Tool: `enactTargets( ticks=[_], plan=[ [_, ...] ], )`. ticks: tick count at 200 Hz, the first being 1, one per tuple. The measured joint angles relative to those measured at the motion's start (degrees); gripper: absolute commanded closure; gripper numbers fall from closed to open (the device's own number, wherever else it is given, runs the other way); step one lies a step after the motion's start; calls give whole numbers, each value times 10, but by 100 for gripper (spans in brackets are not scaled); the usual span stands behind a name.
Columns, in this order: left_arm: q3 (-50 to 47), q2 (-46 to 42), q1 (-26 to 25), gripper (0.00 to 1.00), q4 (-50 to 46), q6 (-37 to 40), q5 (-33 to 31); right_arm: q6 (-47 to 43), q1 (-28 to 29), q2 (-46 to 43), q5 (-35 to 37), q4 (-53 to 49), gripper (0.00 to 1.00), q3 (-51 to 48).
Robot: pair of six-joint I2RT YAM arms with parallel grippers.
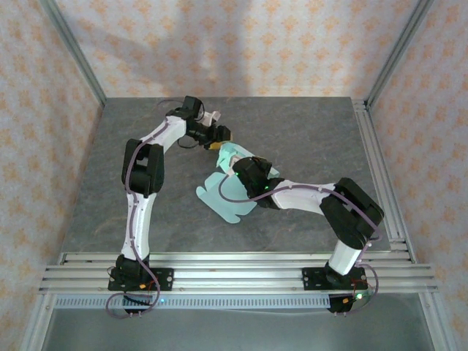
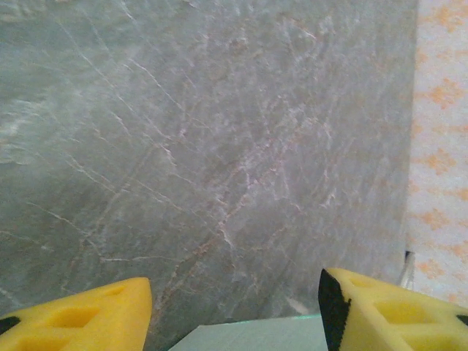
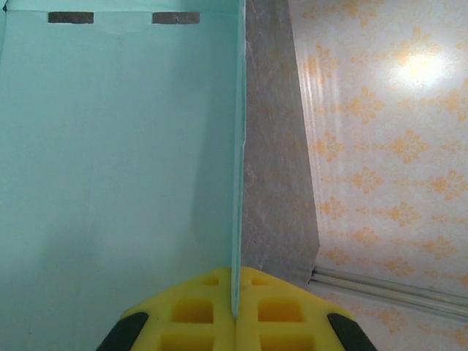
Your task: Fold the paper box
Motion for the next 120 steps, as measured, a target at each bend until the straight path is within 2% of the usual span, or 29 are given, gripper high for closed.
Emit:
enactTargets(
  ticks=[42, 61, 74, 89, 120],
  plan=[
    [-78, -50, -3, 26, 57, 37, 40, 16, -5, 0, -27, 1, 100, 0],
    [-105, -68, -3, 11, 84, 56, 46, 16, -10, 0, -34, 3, 100, 0],
    [-126, -81, -3, 8, 115, 65, 48, 16, -13, 0, -37, 5, 100, 0],
    [-160, -102, 0, 0, 152, 74, 38, 14, -16, 0, -41, 5, 100, 0],
    [-219, -147, 5, 0, 216, 100, -15, 8, -17, 0, -46, 10, 100, 0]
  ],
)
